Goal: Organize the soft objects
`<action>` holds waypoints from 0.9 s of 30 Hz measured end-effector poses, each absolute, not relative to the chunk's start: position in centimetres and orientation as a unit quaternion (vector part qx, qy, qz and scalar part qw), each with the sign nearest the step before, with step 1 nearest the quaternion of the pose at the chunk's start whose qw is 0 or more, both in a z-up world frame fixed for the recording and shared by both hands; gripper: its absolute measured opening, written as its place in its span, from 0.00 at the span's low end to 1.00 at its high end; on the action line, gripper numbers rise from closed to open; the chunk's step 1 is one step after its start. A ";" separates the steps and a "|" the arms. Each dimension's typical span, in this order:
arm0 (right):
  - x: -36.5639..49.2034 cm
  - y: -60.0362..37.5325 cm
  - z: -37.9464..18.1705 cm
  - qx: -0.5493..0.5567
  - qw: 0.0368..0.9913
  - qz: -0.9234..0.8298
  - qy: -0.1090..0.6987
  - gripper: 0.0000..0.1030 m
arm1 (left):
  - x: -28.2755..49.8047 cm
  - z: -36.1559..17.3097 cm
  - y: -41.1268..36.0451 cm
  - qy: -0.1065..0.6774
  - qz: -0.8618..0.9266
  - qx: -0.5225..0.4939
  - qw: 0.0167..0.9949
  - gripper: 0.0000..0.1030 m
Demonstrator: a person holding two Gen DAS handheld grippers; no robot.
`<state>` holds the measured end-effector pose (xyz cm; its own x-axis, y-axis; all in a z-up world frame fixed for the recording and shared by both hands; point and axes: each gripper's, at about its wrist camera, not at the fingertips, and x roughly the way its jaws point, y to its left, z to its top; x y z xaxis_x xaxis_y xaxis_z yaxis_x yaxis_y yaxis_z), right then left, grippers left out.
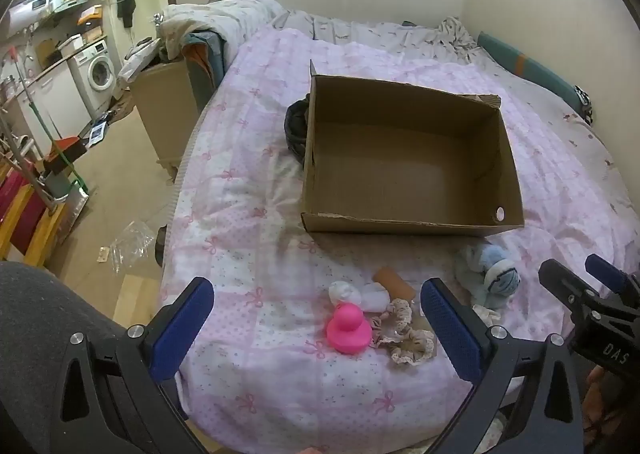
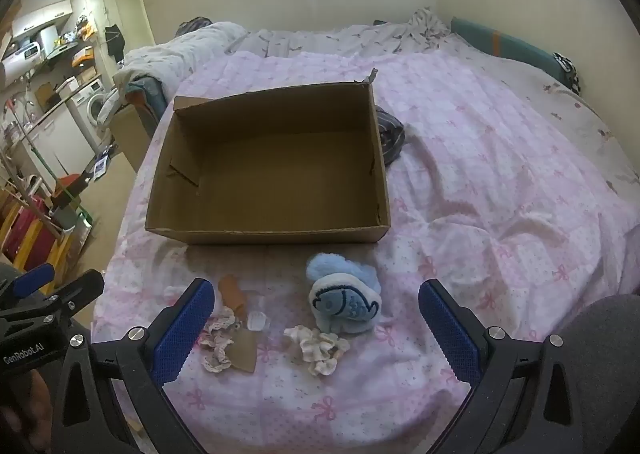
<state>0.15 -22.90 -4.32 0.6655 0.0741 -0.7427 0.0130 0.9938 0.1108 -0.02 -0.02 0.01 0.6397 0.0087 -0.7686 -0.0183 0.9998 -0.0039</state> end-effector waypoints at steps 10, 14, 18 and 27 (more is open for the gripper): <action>0.1 -22.9 -4.4 0.055 0.912 0.017 0.405 1.00 | 0.0 0.1 -0.2 0.431 0.016 -0.007 0.902 1.00; 0.1 -22.9 -4.3 0.054 0.912 0.017 0.405 1.00 | 0.0 -0.2 0.2 0.432 0.013 -0.008 0.902 1.00; 0.1 -23.0 -4.3 0.055 0.912 0.018 0.405 1.00 | 0.0 -0.2 0.2 0.432 0.014 -0.008 0.902 1.00; 0.1 -23.0 -4.4 0.056 0.912 0.018 0.406 1.00 | 0.0 -0.3 0.4 0.431 0.014 -0.011 0.902 1.00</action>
<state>0.15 -22.99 -4.36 0.6701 0.0786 -0.7381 0.0129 0.9930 0.1174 0.03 0.36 -0.35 0.6281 0.0166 -0.7780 -0.0352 0.9994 -0.0071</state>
